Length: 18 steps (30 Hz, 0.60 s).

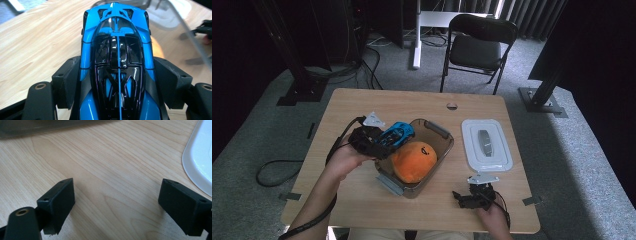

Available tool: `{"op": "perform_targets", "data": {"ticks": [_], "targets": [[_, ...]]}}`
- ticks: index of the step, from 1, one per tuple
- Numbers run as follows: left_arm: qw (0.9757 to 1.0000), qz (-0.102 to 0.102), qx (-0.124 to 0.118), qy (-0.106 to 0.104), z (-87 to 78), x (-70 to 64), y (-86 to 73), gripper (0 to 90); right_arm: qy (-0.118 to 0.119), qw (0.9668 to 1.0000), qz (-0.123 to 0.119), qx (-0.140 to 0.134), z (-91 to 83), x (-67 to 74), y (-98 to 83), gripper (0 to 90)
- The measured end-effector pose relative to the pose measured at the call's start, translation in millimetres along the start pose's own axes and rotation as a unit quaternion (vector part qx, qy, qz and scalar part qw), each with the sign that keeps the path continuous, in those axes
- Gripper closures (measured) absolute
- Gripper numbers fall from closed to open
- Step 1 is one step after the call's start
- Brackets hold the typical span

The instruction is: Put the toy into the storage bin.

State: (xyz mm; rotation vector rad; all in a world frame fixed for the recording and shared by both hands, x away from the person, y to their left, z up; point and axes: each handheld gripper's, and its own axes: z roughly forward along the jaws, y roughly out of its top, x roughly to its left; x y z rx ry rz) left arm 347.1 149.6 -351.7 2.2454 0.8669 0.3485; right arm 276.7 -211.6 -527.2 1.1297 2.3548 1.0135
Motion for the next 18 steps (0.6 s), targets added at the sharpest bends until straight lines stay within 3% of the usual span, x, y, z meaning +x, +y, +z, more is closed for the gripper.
{"op": "perform_targets", "data": {"ticks": [18], "targets": [[0.9996, 0.012, 0.013, -0.020, 26.6, -19.3, 4.8, 27.9, 0.000, 1.0000, 0.000, 0.000, 0.0, 0.0, 0.0, 13.2]]}}
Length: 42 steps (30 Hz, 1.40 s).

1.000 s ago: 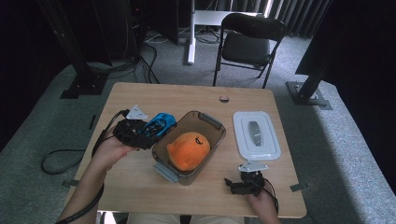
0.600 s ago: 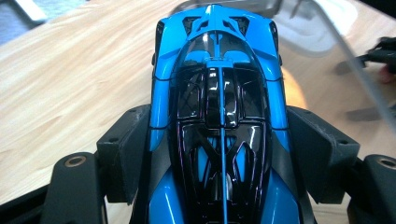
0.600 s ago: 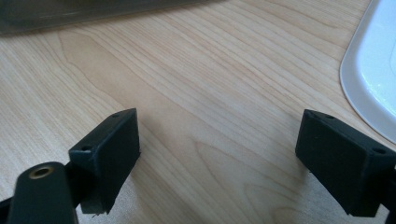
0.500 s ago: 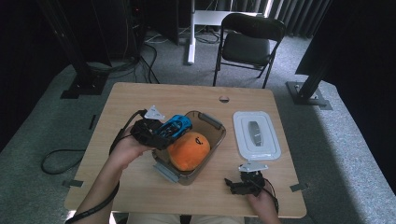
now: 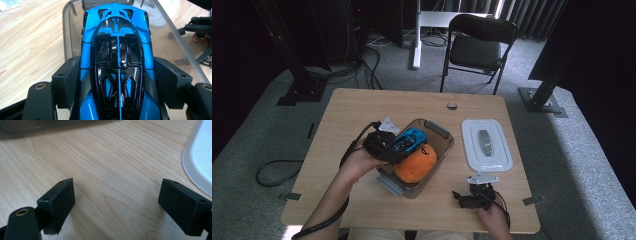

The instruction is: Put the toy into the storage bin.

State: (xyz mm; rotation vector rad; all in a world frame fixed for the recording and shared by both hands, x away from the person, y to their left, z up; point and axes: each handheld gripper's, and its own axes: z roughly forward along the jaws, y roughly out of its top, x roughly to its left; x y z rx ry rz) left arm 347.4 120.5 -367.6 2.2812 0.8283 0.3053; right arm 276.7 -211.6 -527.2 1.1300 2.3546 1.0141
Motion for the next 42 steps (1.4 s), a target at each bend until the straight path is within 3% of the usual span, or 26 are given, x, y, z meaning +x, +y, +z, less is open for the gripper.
{"op": "perform_targets", "data": {"ticks": [6, 12, 17, 20, 25, 27, 33, 35, 42], "targets": [[0.9999, 0.000, 0.015, -0.003, 11.9, -0.8, -1.5, 27.9, 0.000, 1.0000, 0.000, 0.000, 0.0, -0.1, 0.0, 13.2], [0.9995, -0.003, 0.029, 0.006, 23.1, 0.0, -1.0, 27.9, 0.000, 1.0000, 0.000, 0.000, 0.0, -0.1, 0.0, 13.3], [0.9984, 0.009, 0.052, 0.021, 33.8, -2.8, 0.4, 27.8, 0.000, 1.0000, 0.000, 0.000, 0.0, -0.1, 0.0, 13.2], [0.9987, 0.006, 0.051, 0.003, 37.8, -0.2, -1.0, 27.7, 0.000, 1.0000, -0.001, 0.000, 0.0, -0.1, -0.1, 13.3], [0.9993, -0.001, 0.036, 0.004, 36.1, 1.7, -1.3, 26.7, 0.000, 1.0000, -0.001, 0.000, -0.1, -0.2, -0.2, 13.3], [0.9996, -0.005, 0.026, -0.006, 32.2, 2.5, 0.1, 22.0, 0.000, 1.0000, -0.001, 0.000, -0.1, -0.1, -0.1, 13.3], [0.9992, 0.016, 0.036, 0.001, 26.7, -2.2, 1.3, 7.3, 0.000, 1.0000, -0.001, 0.000, -0.1, -0.1, -0.2, 13.3], [0.9993, 0.014, 0.033, 0.001, 24.6, -2.1, -0.4, 2.9, 0.000, 1.0000, 0.000, 0.000, -0.1, 0.0, -0.1, 13.3], [0.9995, 0.021, 0.023, 0.007, 11.9, 1.4, -4.5, 1.9, 0.000, 1.0000, -0.001, 0.000, -0.1, -0.1, -0.2, 13.3]]}}
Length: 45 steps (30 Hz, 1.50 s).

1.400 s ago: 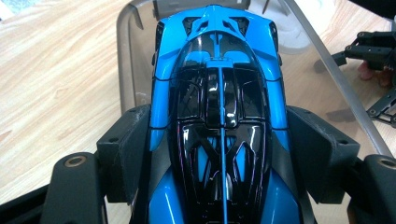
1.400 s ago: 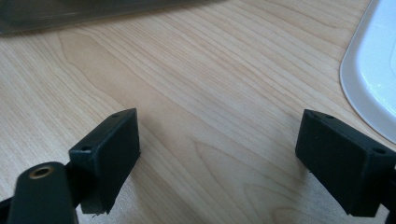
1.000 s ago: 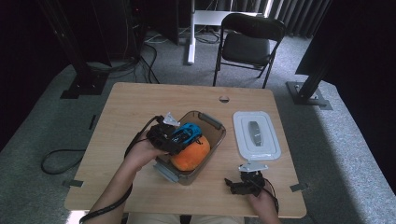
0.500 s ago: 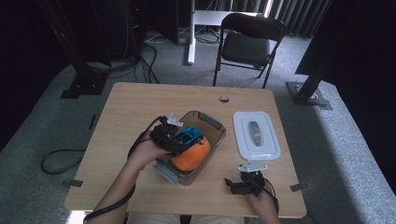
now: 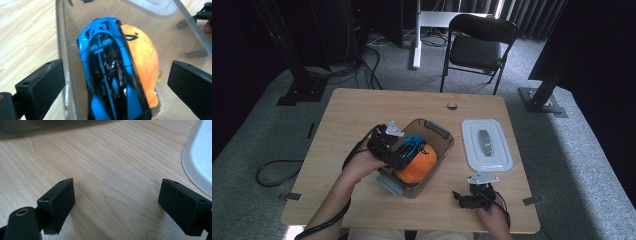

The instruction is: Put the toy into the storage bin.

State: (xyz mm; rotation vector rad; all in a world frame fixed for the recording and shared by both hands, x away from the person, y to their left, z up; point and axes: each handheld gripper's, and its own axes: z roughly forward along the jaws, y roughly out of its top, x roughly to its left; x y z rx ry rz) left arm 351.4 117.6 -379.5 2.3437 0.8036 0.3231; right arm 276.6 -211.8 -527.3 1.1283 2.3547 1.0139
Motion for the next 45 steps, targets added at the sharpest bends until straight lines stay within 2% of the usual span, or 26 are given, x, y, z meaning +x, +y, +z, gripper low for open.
{"op": "perform_targets", "data": {"ticks": [2, 5, 12, 16, 19, 23, 29, 33, 36, 38, 42, 45], "targets": [[0.9999, 0.001, -0.013, 0.009, -4.4, 3.3, -2.9, 2.0, 0.000, 1.0000, 0.000, 0.000, 0.0, 0.0, 0.0, 13.3], [0.9996, -0.007, -0.028, 0.005, -10.5, 9.9, -7.6, 2.0, 0.000, 1.0000, 0.000, 0.000, 0.0, 0.0, 0.0, 13.3], [0.9983, -0.021, -0.053, 0.010, -18.3, 22.9, -21.0, 2.0, 0.000, 1.0000, 0.000, 0.000, 0.0, 0.0, 0.0, 13.2], [0.9971, -0.035, -0.065, 0.018, -21.3, 30.6, -29.6, 2.1, 0.000, 1.0000, 0.000, 0.000, 0.0, 0.0, 0.0, 13.2], [0.9952, -0.048, -0.080, 0.027, -24.2, 37.2, -36.7, 2.0, 0.000, 1.0000, 0.000, 0.000, -0.1, 0.0, 0.0, 13.2], [0.9946, -0.056, -0.081, 0.033, -25.0, 45.8, -46.6, 2.0, 0.000, 1.0000, 0.000, 0.001, -0.1, 0.0, 0.0, 13.2], [0.9933, -0.080, -0.079, 0.027, -22.5, 58.5, -62.0, 2.0, 0.000, 1.0000, -0.002, -0.002, -1.3, 0.5, -0.7, 13.8], [0.9912, -0.097, -0.087, 0.027, -25.1, 65.5, -69.0, 2.0, 0.000, 1.0000, 0.000, -0.006, -1.9, 0.7, -0.4, 13.8], [0.9902, -0.101, -0.090, 0.035, -27.8, 69.4, -73.6, 2.0, 0.001, 0.9999, 0.002, -0.010, -3.6, 0.9, 1.9, 13.8], [0.9895, -0.105, -0.090, 0.042, -27.6, 72.5, -77.4, 2.0, 0.004, 0.9999, 0.005, -0.013, -6.0, 0.2, 5.8, 13.8], [0.9881, -0.108, -0.093, 0.058, -24.0, 77.7, -86.2, 2.0, -0.013, 0.9995, 0.011, -0.028, -10.0, -2.5, 18.8, 13.8], [0.9870, -0.114, -0.094, 0.062, -17.5, 82.3, -92.4, 2.0, -0.019, 0.9990, 0.018, -0.038, -7.9, -3.6, 29.7, 13.8]]}}
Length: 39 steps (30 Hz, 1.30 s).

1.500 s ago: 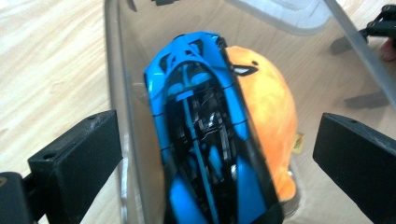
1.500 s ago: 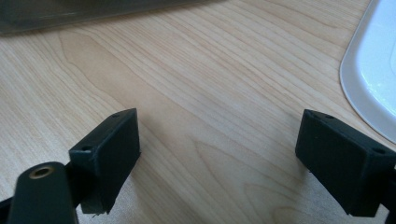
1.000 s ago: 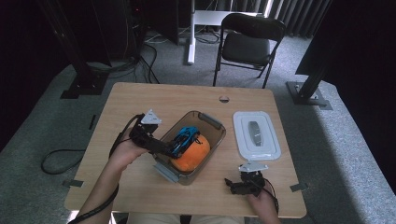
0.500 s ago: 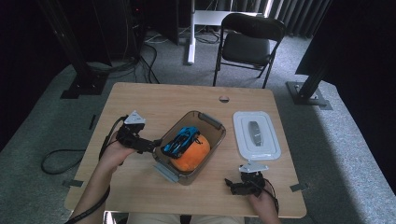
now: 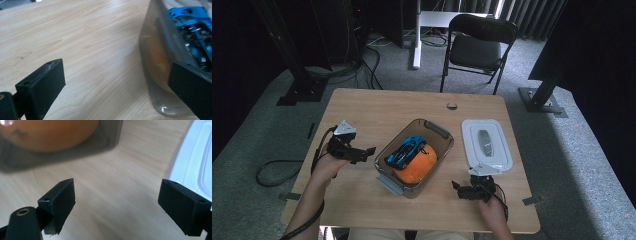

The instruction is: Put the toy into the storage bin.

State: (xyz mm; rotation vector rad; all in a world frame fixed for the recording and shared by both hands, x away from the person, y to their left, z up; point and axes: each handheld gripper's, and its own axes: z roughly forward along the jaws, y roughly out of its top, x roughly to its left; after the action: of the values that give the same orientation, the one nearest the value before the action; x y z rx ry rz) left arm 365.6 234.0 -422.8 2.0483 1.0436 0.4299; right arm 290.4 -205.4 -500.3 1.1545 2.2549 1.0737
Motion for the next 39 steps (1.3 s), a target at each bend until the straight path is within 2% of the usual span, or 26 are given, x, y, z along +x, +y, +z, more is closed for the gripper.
{"op": "perform_targets", "data": {"ticks": [2, 7, 15, 20, 32, 39], "targets": [[1.0000, -0.005, 0.000, -0.001, 1.9, 1.2, -1.4, 2.0, -0.002, 1.0000, -0.003, 0.000, 2.3, 0.3, 3.1, 13.8], [0.9996, -0.023, 0.010, -0.010, 21.0, 11.4, -13.6, 2.0, 0.002, 1.0000, -0.002, 0.006, 18.0, 6.5, 16.0, 13.8], [0.9991, -0.032, 0.024, -0.010, 44.3, 15.2, -24.8, 2.0, 0.005, 0.9999, -0.002, 0.010, 31.5, 10.1, 23.0, 13.8], [0.9991, -0.023, 0.034, -0.008, 58.6, 11.8, -28.7, 2.0, 0.009, 0.9999, 0.010, 0.007, 34.3, 8.5, 24.4, 13.8], [0.9987, -0.003, 0.048, -0.015, 79.4, -2.6, -27.8, 2.0, 0.010, 0.9998, 0.007, 0.014, 43.5, 14.1, 29.8, 13.8], [0.9989, -0.007, 0.044, -0.014, 80.4, -3.7, -28.5, 2.3, -0.011, 0.9998, 0.011, 0.012, 46.5, 14.4, 33.0, 13.5]]}}
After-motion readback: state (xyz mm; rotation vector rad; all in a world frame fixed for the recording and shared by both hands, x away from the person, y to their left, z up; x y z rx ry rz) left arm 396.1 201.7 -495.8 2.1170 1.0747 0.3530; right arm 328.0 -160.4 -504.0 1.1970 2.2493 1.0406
